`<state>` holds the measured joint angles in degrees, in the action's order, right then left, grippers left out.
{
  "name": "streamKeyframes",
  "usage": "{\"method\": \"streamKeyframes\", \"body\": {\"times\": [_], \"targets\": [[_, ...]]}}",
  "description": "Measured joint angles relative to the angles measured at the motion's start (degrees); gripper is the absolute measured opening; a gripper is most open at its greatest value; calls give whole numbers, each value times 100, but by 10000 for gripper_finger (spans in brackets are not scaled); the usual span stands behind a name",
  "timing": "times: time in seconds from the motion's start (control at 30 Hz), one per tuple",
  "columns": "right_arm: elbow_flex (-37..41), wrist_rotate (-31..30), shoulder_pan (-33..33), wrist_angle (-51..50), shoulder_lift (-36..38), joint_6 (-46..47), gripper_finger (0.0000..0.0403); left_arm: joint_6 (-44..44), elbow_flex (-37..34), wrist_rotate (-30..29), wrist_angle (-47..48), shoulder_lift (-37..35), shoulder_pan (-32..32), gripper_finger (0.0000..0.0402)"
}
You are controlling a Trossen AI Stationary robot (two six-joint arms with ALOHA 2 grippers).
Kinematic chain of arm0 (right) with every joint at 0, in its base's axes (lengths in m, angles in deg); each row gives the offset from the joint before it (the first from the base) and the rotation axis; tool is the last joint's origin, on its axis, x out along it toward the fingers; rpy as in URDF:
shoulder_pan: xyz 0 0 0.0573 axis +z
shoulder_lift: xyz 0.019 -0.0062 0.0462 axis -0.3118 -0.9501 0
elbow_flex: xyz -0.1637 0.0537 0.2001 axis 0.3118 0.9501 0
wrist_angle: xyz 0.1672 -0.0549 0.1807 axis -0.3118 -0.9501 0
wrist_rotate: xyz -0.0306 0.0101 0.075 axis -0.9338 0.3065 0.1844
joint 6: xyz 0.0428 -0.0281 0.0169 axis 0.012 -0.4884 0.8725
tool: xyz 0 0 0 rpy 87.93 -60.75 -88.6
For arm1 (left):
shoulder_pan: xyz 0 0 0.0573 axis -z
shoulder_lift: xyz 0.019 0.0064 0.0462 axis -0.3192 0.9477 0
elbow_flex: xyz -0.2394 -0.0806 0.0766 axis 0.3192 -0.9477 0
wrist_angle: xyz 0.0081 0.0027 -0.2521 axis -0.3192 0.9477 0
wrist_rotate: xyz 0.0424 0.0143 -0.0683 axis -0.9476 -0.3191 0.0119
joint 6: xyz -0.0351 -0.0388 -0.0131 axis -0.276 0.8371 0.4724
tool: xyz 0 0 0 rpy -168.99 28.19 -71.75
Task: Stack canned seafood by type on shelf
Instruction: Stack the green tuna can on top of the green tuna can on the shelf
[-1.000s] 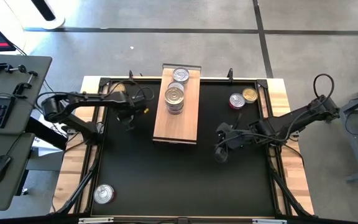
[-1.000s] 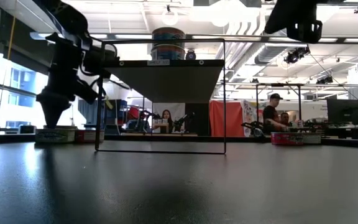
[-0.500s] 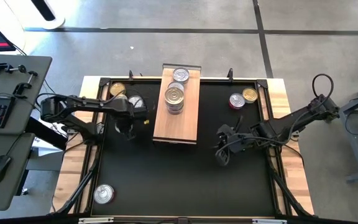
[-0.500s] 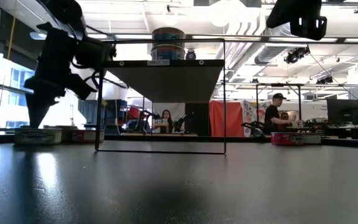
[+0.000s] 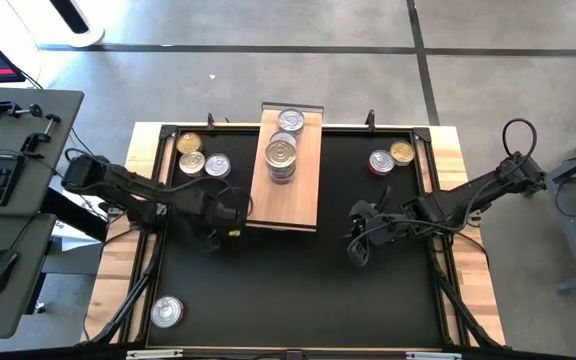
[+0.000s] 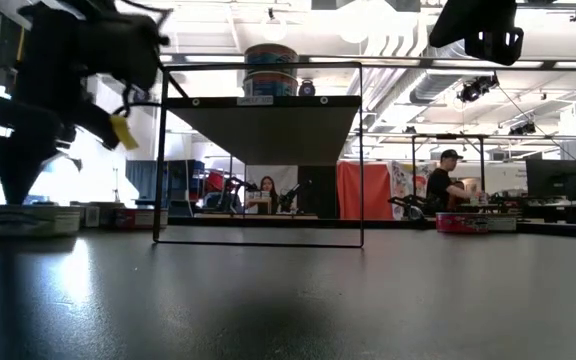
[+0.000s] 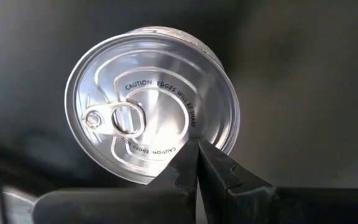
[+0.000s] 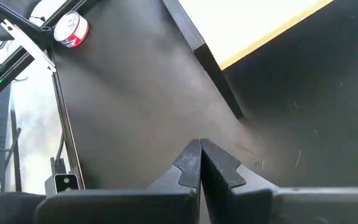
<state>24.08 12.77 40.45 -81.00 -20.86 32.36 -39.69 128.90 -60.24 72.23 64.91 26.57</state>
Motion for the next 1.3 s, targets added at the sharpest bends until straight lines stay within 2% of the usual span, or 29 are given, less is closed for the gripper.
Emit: {"method": "streamKeyframes", "body": {"times": [0.47, 0.57, 0.7, 0.93, 1.1, 1.3], "targets": [[0, -4, 0, 1, 0, 1, 0, 1768, 5, 480, -455, -7, 1994, 0], [0, -22, -4, 1, 0, -15, 0, 2184, 5, 692, -834, -9, 2370, 0], [0, -194, -11, 1, 0, -169, 0, 2476, 5, 644, -1716, 21, 2792, 0], [-2, -132, -52, 5, -2, -616, 0, 2767, 39, 623, -3165, 395, 3131, 0], [-2, -120, -48, 7, -2, -883, 0, 2690, 337, 579, -3431, 874, 3128, 0], [-2, -18, 86, 164, -2, -1275, 0, 2052, 993, 369, -3602, 1581, 2966, 0]]}}
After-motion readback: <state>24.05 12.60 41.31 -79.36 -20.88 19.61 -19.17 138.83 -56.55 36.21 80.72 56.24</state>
